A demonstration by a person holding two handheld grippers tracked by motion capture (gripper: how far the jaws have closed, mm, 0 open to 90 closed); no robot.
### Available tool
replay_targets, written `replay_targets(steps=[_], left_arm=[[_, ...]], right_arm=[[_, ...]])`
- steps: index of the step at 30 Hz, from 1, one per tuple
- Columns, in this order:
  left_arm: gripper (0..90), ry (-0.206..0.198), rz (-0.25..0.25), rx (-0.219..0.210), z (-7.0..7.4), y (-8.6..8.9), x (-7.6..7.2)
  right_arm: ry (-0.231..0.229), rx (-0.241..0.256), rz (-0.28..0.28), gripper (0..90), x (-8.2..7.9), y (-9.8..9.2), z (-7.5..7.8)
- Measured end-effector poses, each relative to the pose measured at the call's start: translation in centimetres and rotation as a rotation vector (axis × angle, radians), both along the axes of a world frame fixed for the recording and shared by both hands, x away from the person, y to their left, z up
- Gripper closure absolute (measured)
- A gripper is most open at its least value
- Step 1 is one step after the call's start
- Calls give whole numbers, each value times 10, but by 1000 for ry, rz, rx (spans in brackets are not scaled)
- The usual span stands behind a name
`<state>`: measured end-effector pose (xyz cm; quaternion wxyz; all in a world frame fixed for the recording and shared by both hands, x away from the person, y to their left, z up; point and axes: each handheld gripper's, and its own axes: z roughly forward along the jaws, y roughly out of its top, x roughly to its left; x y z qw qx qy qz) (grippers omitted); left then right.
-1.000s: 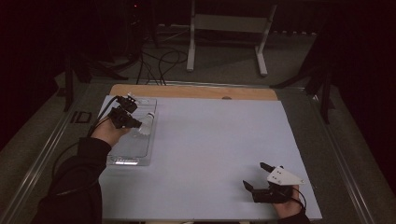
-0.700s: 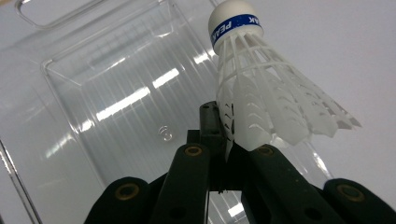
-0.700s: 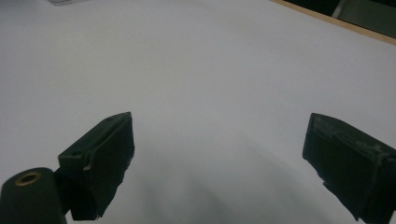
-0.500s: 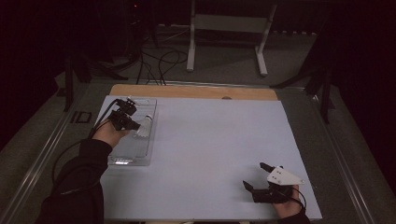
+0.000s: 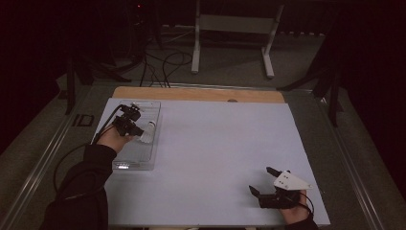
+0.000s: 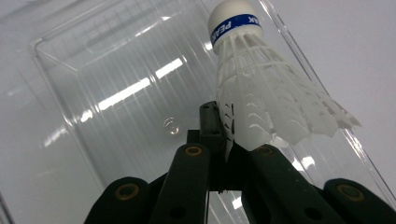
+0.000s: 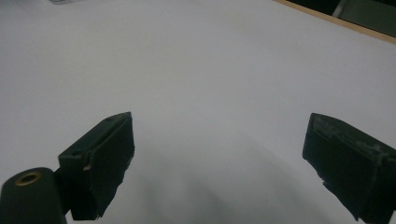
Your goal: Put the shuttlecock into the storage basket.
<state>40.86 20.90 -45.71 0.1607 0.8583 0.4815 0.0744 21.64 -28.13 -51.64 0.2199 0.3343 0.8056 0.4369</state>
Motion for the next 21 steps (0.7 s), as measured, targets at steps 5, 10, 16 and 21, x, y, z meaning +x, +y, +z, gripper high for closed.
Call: replay_targets(steps=[5,10,16,21], left_arm=[[900,10,-1,9,-6,-2,1],[900,32,-5,14,-12,-2,2],[900,47,-4,18,-18,-3,4],[900,60,-7,23,-22,-5,4]], right_arm=[[0,-1,0,90,0,0,0],[1,0,0,90,0,0,0],[2,-3,-1,91,0,0,0],[4,-1,-1,91,0,0,0]])
